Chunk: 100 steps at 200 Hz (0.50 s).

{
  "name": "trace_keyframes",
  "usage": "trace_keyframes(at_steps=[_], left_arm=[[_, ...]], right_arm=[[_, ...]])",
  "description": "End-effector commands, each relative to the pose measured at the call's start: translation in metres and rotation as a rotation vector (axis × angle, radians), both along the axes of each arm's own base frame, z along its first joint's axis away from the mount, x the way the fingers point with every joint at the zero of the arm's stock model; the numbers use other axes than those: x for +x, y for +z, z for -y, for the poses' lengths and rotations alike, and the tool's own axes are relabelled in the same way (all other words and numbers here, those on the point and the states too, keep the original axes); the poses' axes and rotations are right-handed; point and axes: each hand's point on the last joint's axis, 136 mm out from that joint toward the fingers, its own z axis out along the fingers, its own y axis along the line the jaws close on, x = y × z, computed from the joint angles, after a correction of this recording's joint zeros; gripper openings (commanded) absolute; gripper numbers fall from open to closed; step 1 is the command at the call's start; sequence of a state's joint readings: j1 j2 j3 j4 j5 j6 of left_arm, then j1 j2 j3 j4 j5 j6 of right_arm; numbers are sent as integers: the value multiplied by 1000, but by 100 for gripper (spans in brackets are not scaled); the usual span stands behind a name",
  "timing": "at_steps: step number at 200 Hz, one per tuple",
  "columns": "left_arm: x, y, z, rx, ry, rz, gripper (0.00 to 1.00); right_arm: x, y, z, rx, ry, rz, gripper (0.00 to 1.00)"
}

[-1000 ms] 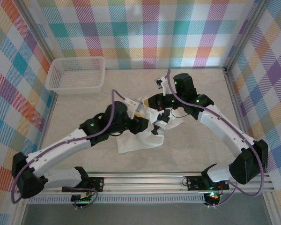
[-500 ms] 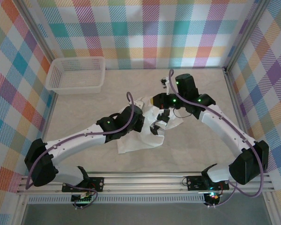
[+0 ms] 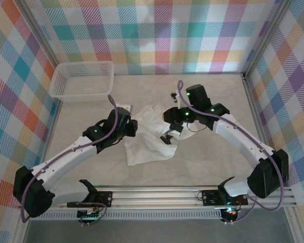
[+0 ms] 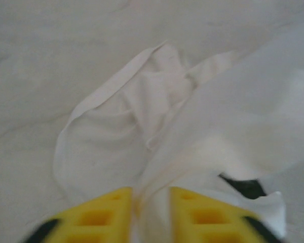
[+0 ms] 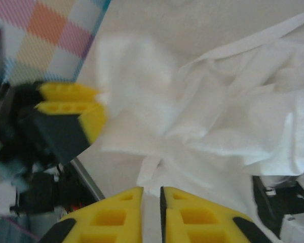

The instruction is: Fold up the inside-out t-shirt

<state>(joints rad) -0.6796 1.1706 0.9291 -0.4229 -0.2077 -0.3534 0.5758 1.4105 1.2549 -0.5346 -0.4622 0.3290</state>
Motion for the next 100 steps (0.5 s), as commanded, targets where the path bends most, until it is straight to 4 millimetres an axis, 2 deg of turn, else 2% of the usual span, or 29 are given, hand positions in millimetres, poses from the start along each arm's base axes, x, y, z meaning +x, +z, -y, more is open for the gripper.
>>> trace_keyframes(at_steps=[1,16,29,44,48,56,69,83,100], left_arm=[[-13,-10,-5,-45,15,-43,46],[-11,-2,-15,-71,60,3,52],[-11,8,-26,-99,102,41,52],[-14,10,-43,-107,169,53,53],[-15,10,-51,-104,201,53,58],[-17,5,-62,-105,249,34,61],[-17,-2,-74,-151,294,-17,61],[-13,-12,-79,-225,320,-88,66],[-5,-34,-87,-308,374,-241,65]], right_arm=[[-25,-5,-26,-54,201,19,22],[-42,-4,-48,-22,320,-24,32],[-49,8,-59,26,378,-39,38],[-34,21,-58,45,310,52,42],[-28,23,-56,42,281,92,44],[-15,24,-50,24,216,172,48],[6,11,-41,-33,134,291,56],[31,-17,-32,-146,61,371,59],[39,-45,-39,-223,122,334,64]])
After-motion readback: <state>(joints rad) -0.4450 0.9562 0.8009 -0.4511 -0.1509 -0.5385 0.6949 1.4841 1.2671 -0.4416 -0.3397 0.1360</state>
